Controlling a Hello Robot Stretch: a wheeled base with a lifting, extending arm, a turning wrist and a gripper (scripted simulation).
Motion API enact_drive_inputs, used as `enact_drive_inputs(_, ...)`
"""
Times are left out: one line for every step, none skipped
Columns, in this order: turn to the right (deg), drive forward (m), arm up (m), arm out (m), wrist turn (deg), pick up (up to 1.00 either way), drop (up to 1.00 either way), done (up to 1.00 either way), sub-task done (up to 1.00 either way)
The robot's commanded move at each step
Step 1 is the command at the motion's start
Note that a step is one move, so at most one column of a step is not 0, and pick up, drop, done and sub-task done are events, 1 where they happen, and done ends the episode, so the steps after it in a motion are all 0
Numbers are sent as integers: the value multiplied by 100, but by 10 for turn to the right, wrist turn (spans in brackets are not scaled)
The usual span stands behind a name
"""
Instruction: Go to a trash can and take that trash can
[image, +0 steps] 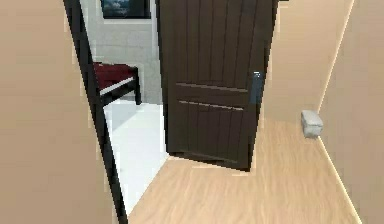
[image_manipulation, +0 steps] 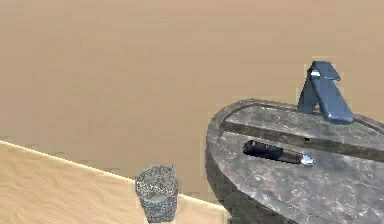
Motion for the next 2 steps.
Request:
enact_drive_inputs(-90, 0, 0, 0, 0, 0, 0, 0, 0)
enact_drive_inputs(0, 0, 18, 0, 0, 0, 0, 0, 0)
